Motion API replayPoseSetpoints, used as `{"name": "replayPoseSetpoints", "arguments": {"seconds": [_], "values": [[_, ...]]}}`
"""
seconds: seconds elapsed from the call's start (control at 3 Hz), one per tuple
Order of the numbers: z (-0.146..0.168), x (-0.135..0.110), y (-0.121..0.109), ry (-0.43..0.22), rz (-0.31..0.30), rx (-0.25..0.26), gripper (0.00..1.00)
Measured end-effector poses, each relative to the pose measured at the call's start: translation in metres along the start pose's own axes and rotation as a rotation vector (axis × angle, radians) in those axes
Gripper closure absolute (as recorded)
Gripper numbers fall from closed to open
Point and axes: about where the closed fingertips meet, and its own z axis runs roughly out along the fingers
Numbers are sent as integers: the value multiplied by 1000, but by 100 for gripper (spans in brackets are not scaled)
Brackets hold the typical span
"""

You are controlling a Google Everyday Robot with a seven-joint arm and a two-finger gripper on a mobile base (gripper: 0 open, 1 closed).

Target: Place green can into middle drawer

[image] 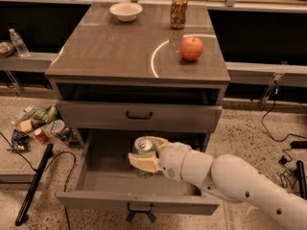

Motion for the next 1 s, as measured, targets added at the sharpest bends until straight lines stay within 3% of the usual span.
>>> {"name": "replayPoseSetpoints", "arguments": {"seconds": [0.33, 0.67, 1.0], "values": [[0, 0, 0, 0, 0, 0, 100], [24, 16, -8, -16, -38, -65, 100], [74, 50, -27, -44, -164, -219, 100]]}}
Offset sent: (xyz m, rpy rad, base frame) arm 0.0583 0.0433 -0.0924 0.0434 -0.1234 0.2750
